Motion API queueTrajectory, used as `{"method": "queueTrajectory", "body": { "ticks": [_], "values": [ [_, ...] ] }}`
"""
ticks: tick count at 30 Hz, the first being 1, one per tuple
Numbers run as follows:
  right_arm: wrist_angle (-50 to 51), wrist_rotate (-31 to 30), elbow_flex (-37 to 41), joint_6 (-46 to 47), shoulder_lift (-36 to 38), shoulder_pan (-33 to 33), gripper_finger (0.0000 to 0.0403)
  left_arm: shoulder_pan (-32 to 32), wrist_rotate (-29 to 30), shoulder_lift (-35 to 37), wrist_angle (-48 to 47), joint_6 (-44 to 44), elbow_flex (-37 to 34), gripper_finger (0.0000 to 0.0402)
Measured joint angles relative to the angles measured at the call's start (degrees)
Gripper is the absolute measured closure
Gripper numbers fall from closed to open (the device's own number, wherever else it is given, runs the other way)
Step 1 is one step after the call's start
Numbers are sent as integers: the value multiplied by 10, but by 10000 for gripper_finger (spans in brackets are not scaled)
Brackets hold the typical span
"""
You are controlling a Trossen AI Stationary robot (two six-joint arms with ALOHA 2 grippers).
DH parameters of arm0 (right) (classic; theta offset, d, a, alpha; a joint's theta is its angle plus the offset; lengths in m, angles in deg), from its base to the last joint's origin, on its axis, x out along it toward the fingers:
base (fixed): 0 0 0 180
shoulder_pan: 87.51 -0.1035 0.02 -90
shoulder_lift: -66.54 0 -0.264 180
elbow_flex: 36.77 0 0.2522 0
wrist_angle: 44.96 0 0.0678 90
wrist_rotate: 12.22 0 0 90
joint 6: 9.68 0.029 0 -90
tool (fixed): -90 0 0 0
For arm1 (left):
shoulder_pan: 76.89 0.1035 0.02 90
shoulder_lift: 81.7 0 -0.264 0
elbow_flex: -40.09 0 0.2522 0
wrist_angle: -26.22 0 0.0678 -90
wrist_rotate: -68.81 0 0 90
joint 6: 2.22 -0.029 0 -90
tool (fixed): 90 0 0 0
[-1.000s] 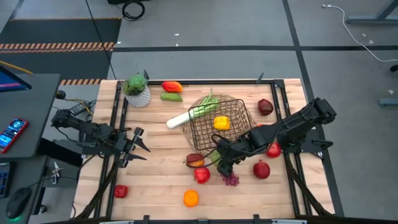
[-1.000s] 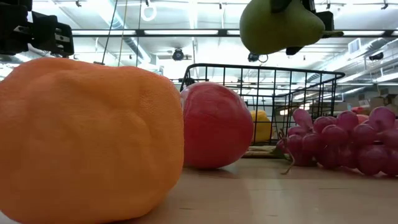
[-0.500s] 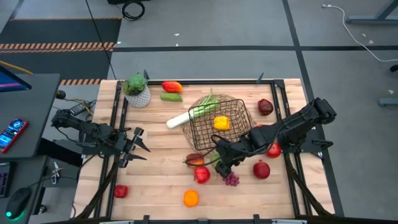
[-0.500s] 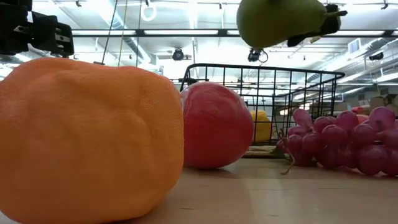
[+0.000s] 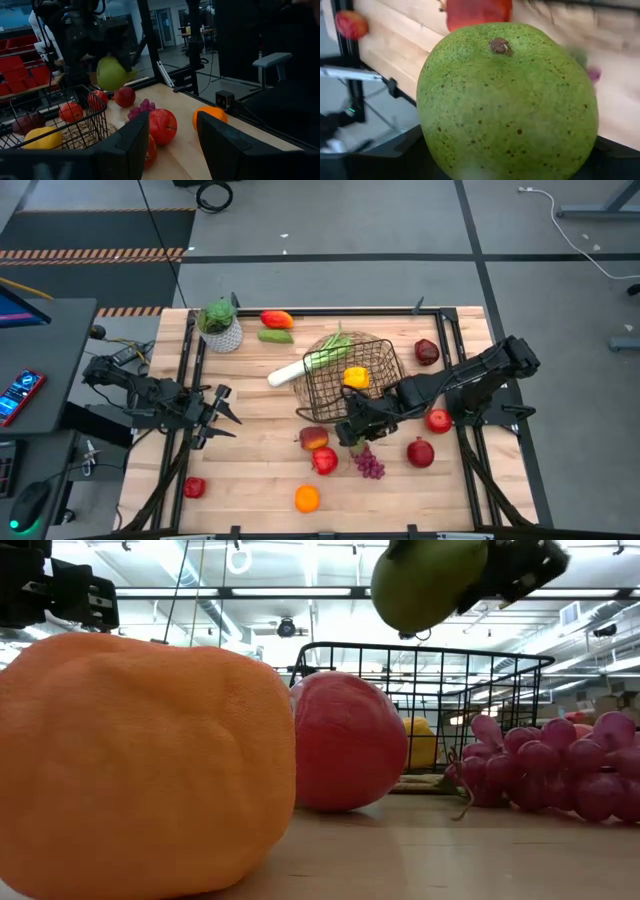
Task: Build produce basket
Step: Put the pear into the wire basket
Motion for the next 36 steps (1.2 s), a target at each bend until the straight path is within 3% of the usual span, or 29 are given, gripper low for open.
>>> {"method": "queueTrajectory", "body": {
  "ticks": [6,22,27,36],
  "values": [
    [-9,48,0,195,0,15,80,0,0,0,0,0,0,230],
    [-100,37,0,542,0,20,80,0,0,0,0,0,0,230],
    [-100,37,0,566,0,20,80,0,0,0,0,0,0,230],
    [-102,37,0,532,0,20,80,0,0,0,0,0,0,230]
  ]
}}
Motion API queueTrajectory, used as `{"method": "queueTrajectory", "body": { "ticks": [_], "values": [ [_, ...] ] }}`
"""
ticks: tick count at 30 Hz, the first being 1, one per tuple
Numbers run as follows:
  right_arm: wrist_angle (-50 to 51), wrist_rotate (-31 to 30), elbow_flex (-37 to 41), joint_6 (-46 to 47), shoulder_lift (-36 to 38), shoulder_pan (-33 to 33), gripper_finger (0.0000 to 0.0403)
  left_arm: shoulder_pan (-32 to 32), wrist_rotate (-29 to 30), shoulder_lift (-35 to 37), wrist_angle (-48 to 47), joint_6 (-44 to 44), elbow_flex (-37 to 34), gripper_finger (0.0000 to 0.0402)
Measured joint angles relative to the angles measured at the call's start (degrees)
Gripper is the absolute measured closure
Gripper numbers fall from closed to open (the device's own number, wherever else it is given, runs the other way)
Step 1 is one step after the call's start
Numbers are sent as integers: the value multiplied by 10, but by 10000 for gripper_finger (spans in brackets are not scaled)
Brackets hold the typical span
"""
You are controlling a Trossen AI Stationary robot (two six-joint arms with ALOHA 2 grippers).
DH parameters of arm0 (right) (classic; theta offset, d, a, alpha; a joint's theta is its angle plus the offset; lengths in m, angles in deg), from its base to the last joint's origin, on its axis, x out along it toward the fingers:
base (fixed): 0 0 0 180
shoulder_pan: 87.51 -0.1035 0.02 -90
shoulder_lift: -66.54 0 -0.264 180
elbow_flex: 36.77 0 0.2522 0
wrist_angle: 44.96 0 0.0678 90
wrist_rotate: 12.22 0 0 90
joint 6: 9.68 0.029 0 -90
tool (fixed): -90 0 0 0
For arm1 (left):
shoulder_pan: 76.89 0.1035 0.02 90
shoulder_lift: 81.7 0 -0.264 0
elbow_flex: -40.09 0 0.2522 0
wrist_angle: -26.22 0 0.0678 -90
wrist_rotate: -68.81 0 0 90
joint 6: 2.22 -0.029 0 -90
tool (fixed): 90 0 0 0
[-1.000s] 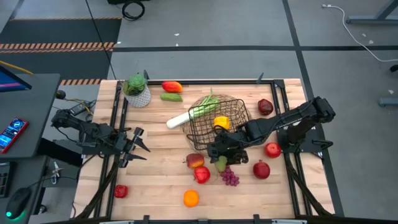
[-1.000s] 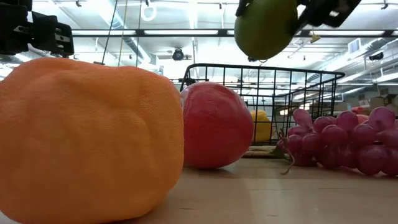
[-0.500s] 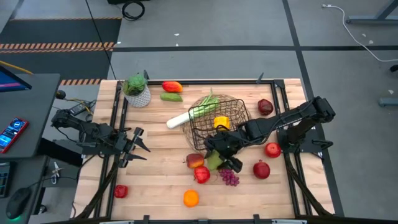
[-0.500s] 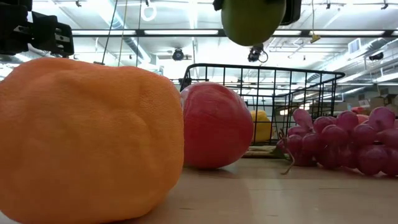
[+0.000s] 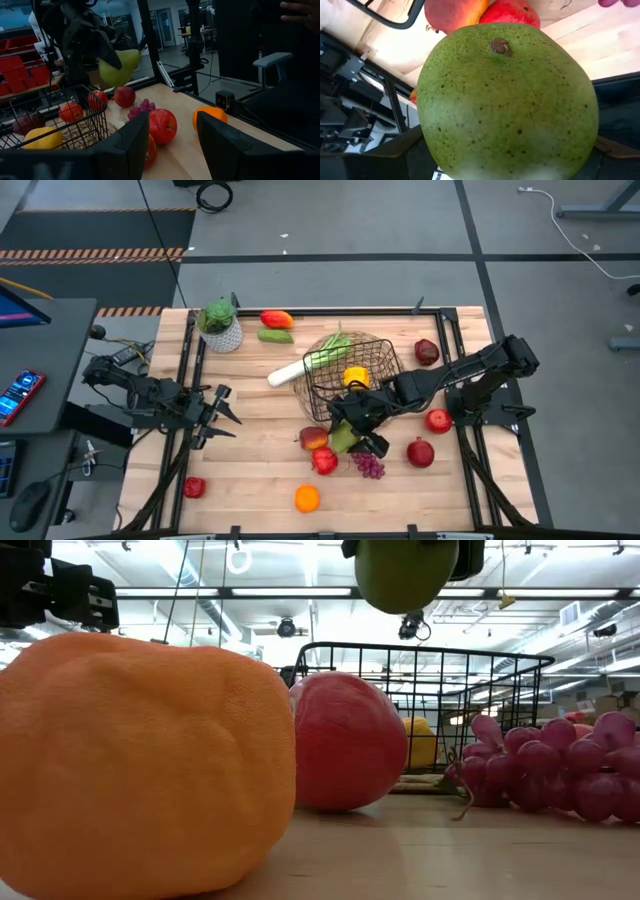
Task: Build produce basket
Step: Put the pear into the wire basket
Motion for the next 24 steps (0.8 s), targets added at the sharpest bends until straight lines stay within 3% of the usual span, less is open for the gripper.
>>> {"method": "queueTrajectory", "body": {
  "ticks": [4,10,24],
  "values": [
    [-11,4,0,-62,0,-1,80,0,0,0,0,0,0,230],
    [-16,4,0,-241,0,0,80,0,0,0,0,0,0,230],
    [-14,-16,0,-914,0,15,79,0,0,0,0,0,0,230]
  ]
}}
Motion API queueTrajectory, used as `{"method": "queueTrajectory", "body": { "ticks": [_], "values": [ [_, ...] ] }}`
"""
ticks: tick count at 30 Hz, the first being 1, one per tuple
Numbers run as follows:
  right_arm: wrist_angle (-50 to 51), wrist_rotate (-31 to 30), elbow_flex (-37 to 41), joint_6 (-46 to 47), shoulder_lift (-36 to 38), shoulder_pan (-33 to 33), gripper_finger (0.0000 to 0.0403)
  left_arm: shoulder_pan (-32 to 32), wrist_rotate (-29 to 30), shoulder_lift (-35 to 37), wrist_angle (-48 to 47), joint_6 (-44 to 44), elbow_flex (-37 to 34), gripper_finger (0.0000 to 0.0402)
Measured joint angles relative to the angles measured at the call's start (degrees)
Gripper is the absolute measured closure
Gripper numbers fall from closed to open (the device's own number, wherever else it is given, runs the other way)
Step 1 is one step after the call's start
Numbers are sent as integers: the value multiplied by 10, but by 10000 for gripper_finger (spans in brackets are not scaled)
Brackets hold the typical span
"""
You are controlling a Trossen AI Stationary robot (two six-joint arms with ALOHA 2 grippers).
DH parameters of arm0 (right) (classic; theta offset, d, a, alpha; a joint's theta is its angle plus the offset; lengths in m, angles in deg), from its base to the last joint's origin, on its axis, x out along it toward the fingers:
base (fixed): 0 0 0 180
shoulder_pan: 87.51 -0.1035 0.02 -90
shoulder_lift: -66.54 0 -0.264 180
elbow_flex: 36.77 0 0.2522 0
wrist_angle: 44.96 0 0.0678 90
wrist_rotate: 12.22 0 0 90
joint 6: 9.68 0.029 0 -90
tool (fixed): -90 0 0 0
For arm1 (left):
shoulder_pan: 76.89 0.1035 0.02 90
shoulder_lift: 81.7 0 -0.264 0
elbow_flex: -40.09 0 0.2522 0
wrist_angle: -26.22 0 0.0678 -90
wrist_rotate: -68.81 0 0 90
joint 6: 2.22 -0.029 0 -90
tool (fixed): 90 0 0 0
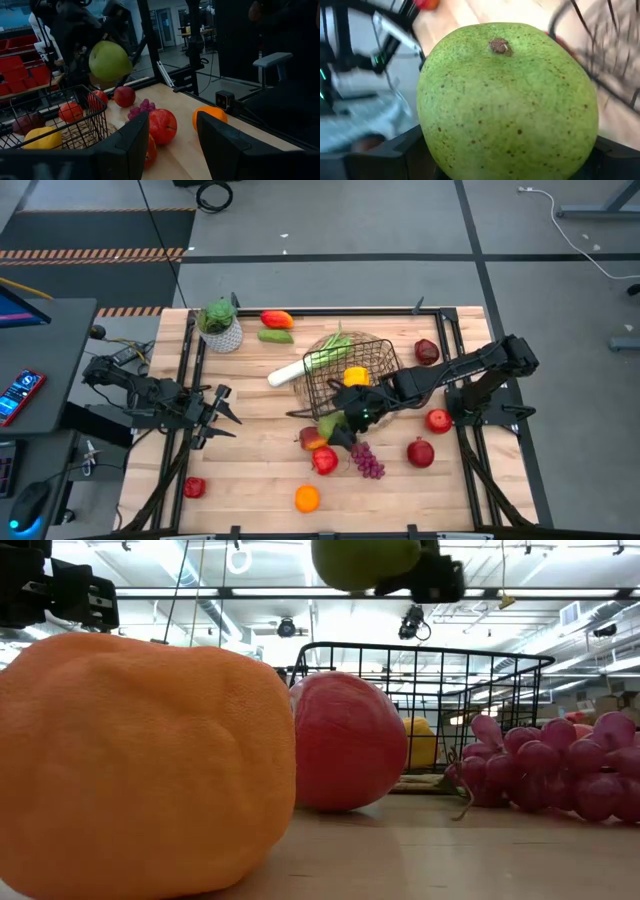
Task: Build produce basket
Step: Put the pear into the wire basket
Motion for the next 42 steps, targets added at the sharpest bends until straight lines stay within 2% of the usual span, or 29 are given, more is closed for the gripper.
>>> {"method": "queueTrajectory", "body": {
  "ticks": [6,13,15,18,25,31,37,42],
  "values": [
    [0,-4,0,-252,0,0,73,0,0,0,0,0,0,230],
    [0,-56,0,-557,0,0,71,0,0,0,0,0,0,230],
    [-1,-74,0,-629,0,0,71,0,0,0,0,0,0,230],
    [-2,-98,0,-690,0,0,70,0,0,0,0,0,0,230],
    [-1,-122,0,-715,0,0,70,0,0,0,0,0,0,230],
    [12,-122,0,-668,0,0,70,0,0,0,0,0,0,230],
    [25,-120,0,-542,0,-4,70,0,0,0,0,0,0,230],
    [32,-122,0,-555,1,9,70,0,0,0,0,0,0,230]
  ]
}}
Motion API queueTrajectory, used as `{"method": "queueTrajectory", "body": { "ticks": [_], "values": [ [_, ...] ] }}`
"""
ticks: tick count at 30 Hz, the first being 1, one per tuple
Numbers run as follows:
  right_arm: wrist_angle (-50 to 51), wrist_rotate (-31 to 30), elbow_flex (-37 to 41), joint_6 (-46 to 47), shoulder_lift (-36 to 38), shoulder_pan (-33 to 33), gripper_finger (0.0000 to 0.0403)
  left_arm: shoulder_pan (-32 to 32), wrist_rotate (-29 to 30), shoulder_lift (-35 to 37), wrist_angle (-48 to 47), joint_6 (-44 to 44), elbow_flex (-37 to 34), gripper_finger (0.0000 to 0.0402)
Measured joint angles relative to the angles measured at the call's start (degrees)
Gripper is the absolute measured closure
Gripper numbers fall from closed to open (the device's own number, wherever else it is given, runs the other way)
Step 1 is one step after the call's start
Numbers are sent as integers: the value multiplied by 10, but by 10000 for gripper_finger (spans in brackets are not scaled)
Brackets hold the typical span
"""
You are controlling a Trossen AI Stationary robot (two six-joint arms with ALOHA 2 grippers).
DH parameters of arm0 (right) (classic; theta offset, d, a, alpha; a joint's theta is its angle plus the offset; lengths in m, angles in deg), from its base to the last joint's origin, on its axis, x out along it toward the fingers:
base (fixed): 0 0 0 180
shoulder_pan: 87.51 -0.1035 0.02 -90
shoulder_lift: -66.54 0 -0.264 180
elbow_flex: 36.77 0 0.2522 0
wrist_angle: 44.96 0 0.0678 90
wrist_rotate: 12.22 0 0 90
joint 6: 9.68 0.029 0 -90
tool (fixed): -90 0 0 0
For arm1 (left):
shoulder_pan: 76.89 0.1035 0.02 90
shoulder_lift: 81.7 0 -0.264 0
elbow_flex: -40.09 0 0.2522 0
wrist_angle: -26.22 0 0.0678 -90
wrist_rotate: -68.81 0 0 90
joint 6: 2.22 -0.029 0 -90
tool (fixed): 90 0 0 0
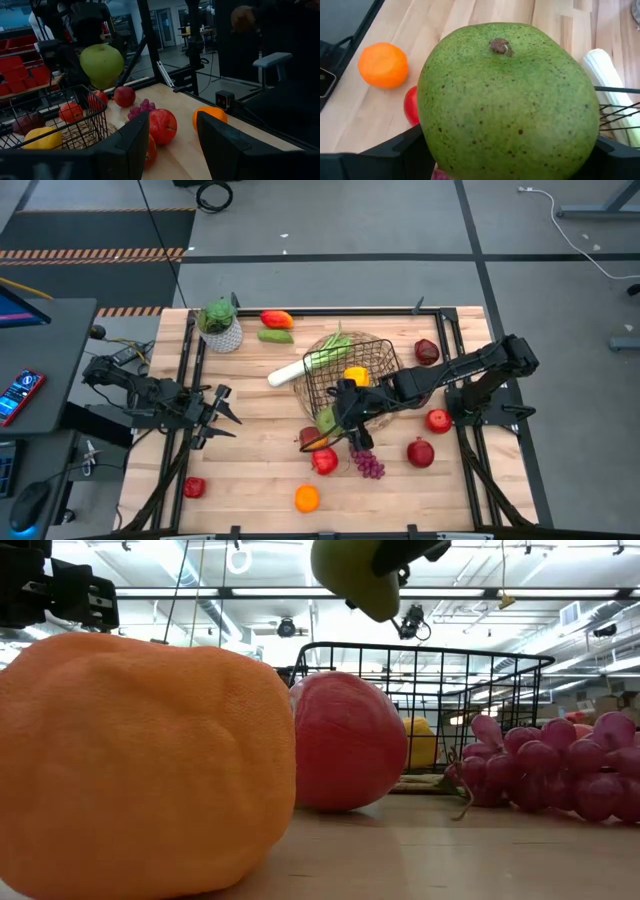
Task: Build produce basket
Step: Put the pear into the wire basket
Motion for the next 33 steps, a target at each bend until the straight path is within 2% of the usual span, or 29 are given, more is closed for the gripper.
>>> {"method": "queueTrajectory", "body": {
  "ticks": [7,12,16,21,27,33],
  "values": [
    [1,-18,0,4,18,62,70,0,0,0,0,0,0,230],
    [5,-71,0,-3,18,115,70,0,0,0,0,0,0,230],
    [18,-75,0,-17,4,158,70,0,0,0,0,0,0,230],
    [41,-71,-2,-38,-50,188,70,0,0,0,-1,0,0,230],
    [51,-54,-41,-34,-90,183,70,0,0,0,1,0,0,230],
    [120,-16,-88,56,-147,188,70,0,0,0,0,0,0,230]
  ]
}}
